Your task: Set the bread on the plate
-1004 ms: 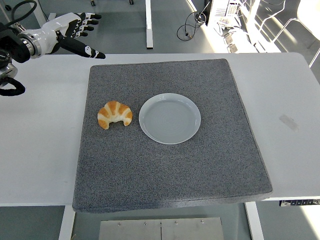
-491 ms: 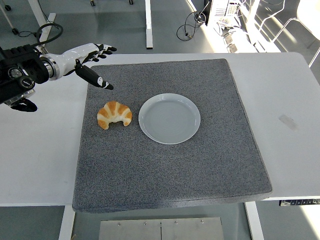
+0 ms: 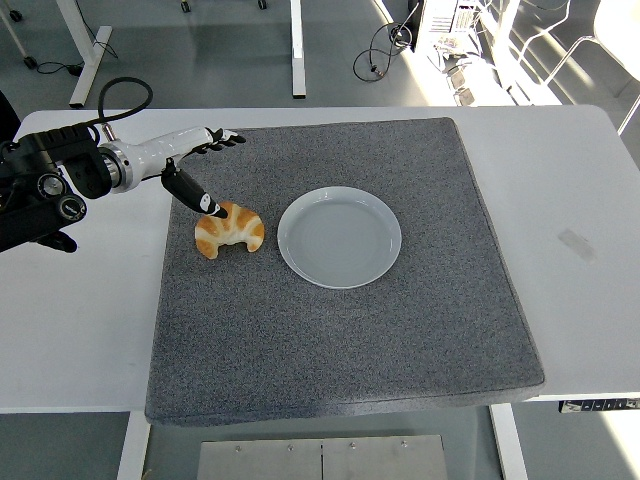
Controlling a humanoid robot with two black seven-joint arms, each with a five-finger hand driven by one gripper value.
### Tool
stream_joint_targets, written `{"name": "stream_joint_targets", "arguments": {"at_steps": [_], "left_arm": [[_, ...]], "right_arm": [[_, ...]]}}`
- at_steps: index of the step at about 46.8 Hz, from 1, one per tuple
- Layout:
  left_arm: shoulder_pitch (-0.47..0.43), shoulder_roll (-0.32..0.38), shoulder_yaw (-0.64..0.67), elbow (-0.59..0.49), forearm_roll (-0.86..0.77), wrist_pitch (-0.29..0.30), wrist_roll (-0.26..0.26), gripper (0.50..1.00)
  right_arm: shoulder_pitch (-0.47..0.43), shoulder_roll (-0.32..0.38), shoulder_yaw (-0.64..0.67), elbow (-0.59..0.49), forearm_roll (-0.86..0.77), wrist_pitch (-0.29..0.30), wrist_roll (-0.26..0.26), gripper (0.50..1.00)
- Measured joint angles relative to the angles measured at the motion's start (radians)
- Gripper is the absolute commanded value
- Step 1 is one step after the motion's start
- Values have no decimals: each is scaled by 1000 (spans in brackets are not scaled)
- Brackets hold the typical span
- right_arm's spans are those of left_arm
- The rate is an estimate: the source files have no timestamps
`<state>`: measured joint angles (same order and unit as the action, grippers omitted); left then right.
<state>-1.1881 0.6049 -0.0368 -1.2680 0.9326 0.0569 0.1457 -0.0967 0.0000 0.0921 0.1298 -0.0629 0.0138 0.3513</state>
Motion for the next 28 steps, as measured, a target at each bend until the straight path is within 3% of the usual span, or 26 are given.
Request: {"name": "stream_joint_targets", "arguments": {"at_steps": [28], "left_arm": [[21, -12, 54, 1, 52, 46, -2, 989]], "right_arm": [[1, 0, 0, 0, 0, 0, 0, 1000]]}}
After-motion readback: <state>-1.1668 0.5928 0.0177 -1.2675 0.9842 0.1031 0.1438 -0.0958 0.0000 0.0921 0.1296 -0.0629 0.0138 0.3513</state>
